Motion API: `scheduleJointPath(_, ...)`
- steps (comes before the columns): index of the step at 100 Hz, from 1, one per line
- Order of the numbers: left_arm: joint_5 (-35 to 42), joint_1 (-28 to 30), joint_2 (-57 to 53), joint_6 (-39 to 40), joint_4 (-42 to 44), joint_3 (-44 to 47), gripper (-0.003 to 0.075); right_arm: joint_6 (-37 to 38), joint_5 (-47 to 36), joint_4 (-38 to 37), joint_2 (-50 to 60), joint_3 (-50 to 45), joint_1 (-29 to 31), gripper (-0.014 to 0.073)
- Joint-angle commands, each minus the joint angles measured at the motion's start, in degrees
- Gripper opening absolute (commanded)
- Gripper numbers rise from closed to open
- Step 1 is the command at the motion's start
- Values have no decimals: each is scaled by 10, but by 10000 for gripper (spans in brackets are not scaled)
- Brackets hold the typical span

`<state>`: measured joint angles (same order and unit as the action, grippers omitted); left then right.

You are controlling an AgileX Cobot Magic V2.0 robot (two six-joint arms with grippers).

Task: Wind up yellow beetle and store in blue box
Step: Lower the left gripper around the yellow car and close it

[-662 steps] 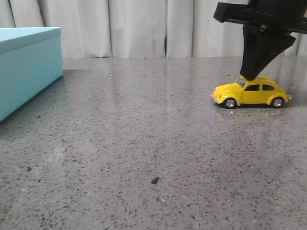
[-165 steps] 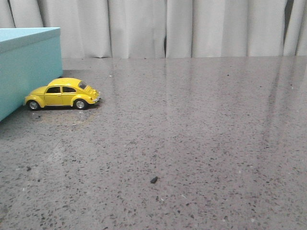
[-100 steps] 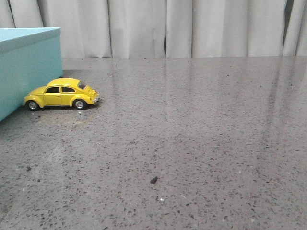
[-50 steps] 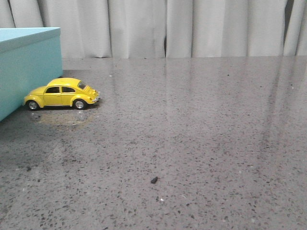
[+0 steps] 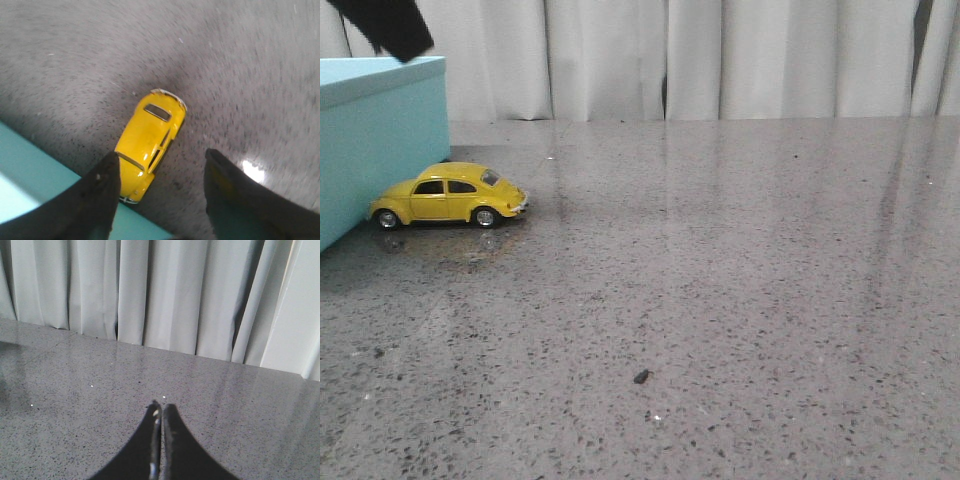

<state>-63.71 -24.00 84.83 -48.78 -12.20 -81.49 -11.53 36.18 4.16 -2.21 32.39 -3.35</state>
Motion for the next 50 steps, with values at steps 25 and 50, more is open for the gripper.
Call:
scheduleJointPath(25,-29,-40,53,-112,30,-50,365,-7,-38,-3,-9,1,1,-48)
scheduleJointPath(50,4,-29,83,-112,46,-55,412,-7,-25,-3,-9,1,0,-48)
